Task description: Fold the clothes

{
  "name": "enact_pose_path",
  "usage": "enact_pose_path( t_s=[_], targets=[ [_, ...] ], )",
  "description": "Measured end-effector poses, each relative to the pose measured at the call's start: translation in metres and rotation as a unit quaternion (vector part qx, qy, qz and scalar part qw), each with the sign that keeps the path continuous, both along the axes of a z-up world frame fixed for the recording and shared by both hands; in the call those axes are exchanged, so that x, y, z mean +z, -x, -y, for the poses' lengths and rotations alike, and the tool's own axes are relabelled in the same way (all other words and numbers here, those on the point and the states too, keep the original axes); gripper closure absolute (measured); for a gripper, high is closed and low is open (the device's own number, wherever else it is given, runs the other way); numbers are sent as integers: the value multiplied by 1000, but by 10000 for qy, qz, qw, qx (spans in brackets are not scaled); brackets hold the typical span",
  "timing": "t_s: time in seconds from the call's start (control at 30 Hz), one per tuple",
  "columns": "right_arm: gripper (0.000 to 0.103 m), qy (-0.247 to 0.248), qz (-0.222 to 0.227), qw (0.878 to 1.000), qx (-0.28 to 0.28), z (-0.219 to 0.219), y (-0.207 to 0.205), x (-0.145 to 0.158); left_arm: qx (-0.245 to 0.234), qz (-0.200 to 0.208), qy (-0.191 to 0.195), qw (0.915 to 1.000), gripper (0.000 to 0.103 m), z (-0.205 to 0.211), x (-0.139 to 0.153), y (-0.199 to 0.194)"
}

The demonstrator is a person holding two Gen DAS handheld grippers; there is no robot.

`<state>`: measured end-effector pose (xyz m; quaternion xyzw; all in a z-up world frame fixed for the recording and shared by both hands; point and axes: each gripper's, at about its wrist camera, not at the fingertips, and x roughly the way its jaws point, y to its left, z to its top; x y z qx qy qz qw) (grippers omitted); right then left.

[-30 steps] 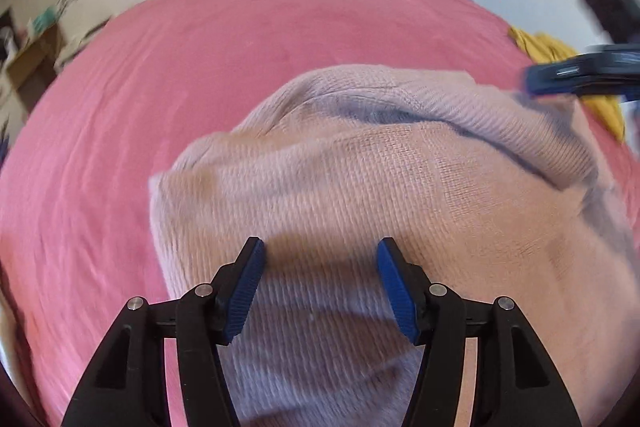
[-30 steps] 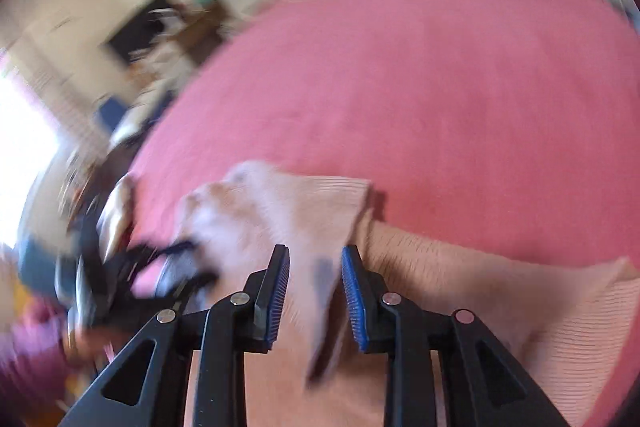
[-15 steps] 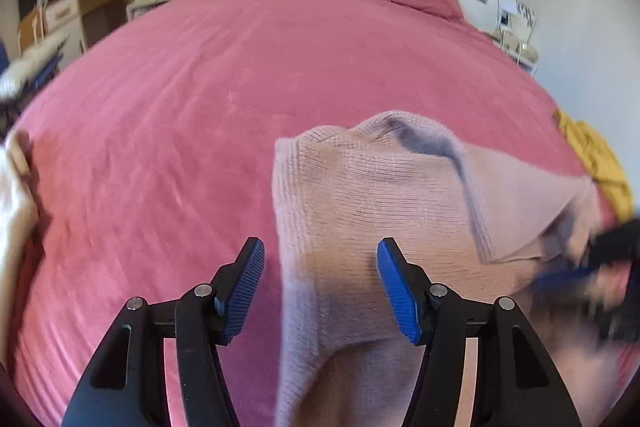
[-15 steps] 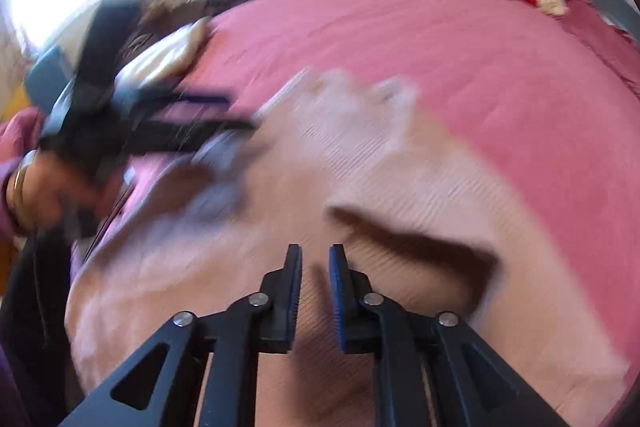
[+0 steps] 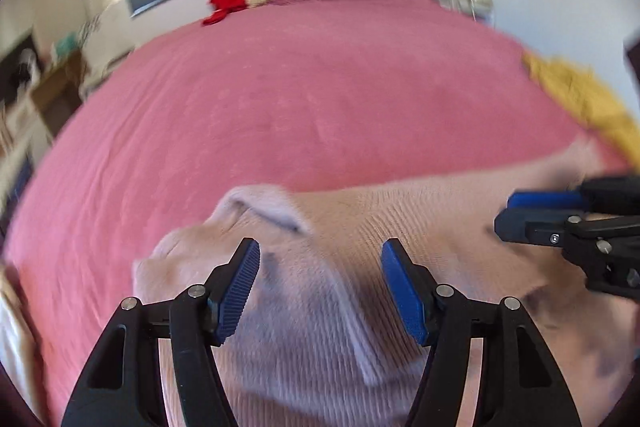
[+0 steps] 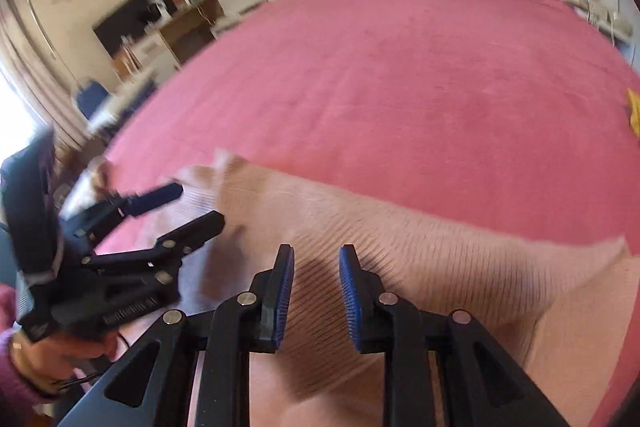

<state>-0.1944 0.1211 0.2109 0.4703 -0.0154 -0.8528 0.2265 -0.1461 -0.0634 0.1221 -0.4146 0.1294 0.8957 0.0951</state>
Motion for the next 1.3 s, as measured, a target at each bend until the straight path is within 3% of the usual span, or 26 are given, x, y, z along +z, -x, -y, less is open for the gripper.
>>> enact_pose_path(
  t_s=[0.1, 0.23, 0.37, 0.47, 0.67, 0.9, 1.07, 1.3],
  targets=[
    [84, -868, -110, 9955, 377, 10, -5, -22, -89, 24, 291, 9995, 33, 4, -20, -7],
    [84, -1397, -574, 9862, 682, 0, -25, -32, -43, 47, -247, 9997, 30, 24, -22, -24],
    [81, -623, -234, 9976, 204, -19, -36, -9, 189, 36, -318, 9993, 30, 31, -7, -45],
    [80, -150, -156, 9997, 82, -33, -66, 13, 205, -59, -378, 9991, 30, 36, 7, -83],
    [80, -208, 299, 9992, -143, -64, -144, 20, 482, 155, -640, 9967, 30, 70, 19, -163],
    [79, -269, 1111, 9891, -925, -145, -248, 7, 1040, 715, -607, 9901, 30, 130, -6, -262],
    [79, -332, 1432, 9799, -1351, -180, -301, -9, 1275, 1142, -680, 9829, 30, 144, -33, -297],
    [79, -71, 1917, 9672, -1663, -219, -327, -35, 1203, 1486, -727, 9789, 30, 139, -49, -322]
  ],
)
